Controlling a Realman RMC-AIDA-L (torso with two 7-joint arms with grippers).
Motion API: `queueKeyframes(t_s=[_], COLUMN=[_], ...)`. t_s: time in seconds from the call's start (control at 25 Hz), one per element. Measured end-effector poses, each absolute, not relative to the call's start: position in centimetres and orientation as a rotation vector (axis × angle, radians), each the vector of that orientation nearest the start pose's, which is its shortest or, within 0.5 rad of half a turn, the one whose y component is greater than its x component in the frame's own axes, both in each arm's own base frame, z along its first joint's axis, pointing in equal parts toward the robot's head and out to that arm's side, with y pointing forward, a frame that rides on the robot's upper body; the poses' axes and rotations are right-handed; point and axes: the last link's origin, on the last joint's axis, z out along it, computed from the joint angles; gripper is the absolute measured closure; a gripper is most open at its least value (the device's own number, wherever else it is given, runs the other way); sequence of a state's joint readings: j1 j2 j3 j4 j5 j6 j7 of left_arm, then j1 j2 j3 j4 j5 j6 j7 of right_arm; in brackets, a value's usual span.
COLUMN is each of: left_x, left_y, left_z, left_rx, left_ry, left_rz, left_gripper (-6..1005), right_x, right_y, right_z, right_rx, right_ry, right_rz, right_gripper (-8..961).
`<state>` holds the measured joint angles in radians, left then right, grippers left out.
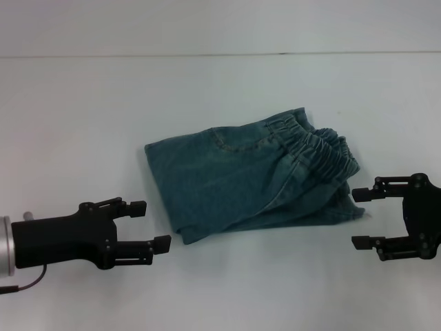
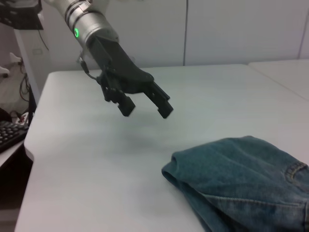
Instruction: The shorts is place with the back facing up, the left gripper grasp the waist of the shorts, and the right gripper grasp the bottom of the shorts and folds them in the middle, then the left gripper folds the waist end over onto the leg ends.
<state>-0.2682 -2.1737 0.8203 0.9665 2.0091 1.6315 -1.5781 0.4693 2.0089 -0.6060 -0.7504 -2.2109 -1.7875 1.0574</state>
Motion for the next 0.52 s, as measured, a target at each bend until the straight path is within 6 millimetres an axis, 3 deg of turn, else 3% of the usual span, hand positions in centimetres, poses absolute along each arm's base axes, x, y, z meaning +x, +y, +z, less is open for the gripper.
queueKeyframes(t_s=[0.52], left_x=[-28.17], left_y=[26.88], left_z=[-0.43], left_rx=[-2.729], left_ry=[-0.871], left_rz=[-0.617], left_gripper=[65], right_x=[29.70], right_y=[29.39], right_z=[3.79], right_rx=[-2.904], right_ry=[0.162], right_rz=[0.445], right_gripper=[188])
